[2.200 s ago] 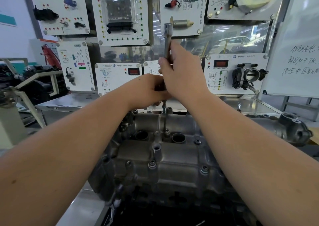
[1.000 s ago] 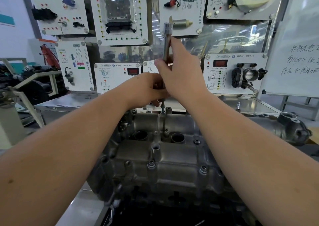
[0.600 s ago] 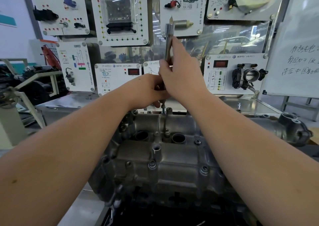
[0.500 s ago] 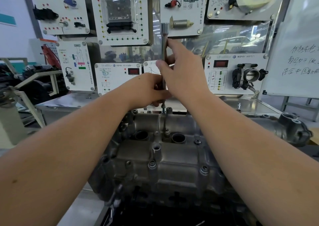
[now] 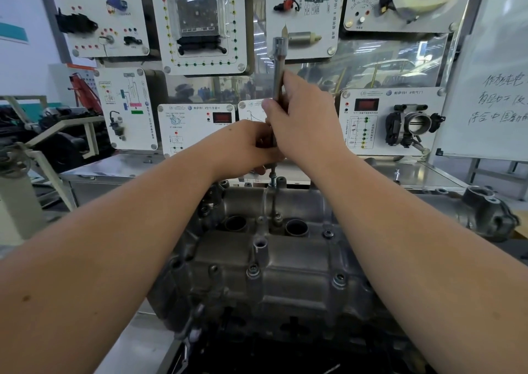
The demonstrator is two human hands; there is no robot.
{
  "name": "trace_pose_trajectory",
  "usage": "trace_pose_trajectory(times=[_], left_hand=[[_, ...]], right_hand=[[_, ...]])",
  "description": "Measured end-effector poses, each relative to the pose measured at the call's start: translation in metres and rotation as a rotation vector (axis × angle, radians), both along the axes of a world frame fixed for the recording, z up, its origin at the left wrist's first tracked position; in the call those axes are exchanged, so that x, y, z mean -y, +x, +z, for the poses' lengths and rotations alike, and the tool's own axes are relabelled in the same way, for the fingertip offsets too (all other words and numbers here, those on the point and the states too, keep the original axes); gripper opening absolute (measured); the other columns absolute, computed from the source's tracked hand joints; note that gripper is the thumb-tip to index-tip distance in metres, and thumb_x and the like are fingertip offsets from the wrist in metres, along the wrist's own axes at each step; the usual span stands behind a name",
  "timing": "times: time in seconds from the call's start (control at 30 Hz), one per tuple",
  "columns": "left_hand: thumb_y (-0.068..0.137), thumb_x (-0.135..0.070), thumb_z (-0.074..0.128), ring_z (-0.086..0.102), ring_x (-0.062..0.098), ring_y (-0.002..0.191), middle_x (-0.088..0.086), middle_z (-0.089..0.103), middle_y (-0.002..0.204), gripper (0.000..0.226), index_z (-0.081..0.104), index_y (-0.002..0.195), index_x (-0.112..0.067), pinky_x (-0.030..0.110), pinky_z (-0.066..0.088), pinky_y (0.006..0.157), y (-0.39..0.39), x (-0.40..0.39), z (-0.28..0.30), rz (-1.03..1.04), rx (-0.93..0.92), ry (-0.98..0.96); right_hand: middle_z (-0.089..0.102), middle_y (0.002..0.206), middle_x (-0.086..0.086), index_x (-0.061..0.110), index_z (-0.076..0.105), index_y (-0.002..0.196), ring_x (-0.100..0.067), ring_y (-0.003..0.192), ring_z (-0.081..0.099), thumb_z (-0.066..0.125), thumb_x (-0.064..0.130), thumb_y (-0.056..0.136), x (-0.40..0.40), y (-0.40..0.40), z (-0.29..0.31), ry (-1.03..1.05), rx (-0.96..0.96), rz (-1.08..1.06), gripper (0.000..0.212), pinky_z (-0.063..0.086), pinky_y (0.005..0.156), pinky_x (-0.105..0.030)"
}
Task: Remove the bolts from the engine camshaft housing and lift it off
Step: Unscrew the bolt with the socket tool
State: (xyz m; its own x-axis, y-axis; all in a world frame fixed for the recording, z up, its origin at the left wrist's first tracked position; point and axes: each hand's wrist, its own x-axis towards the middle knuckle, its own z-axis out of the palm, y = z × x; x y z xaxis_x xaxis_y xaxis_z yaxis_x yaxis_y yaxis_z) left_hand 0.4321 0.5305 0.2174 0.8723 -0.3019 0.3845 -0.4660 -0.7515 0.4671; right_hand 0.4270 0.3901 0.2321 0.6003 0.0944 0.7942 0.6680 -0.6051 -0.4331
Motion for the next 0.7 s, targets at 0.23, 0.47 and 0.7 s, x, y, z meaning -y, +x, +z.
trace_pose_trajectory(times=[0.23,0.47,0.7], left_hand=[[0.101,-0.025,0.055,0.071,-0.004,0.074,-0.024,0.073,0.086,0.015,0.066,0.096,-0.033,0.010,0.050,0.057,-0.0030,0.0004,0.0012,-0.026,-0.028,0.008],[0.096,-0.038,0.059,0.073,0.003,0.073,-0.008,0.076,0.089,0.015,0.069,0.100,-0.027,0.022,0.055,0.069,0.0002,0.0011,-0.0006,-0.003,0.001,0.017],[0.097,-0.029,0.060,0.073,-0.001,0.073,-0.022,0.073,0.089,0.008,0.066,0.095,-0.035,0.016,0.050,0.062,-0.0011,-0.0011,0.0008,-0.017,0.000,0.004]], right_hand=[[0.061,0.071,-0.003,0.018,0.005,0.161,-0.020,0.063,0.063,0.046,0.017,0.103,-0.0009,-0.0072,-0.0025,-0.003,-0.051,0.027,0.071,0.055,0.057,-0.035],[0.066,0.084,-0.004,0.012,0.051,0.122,-0.022,0.080,0.066,0.051,0.021,0.102,-0.0011,-0.0040,-0.0003,0.005,-0.012,0.010,0.021,0.055,0.070,-0.037],[0.057,0.071,0.004,0.012,0.046,0.139,-0.010,0.063,0.055,0.049,0.021,0.101,-0.0011,-0.0018,-0.0020,-0.017,-0.005,0.008,0.039,0.039,0.053,-0.018]])
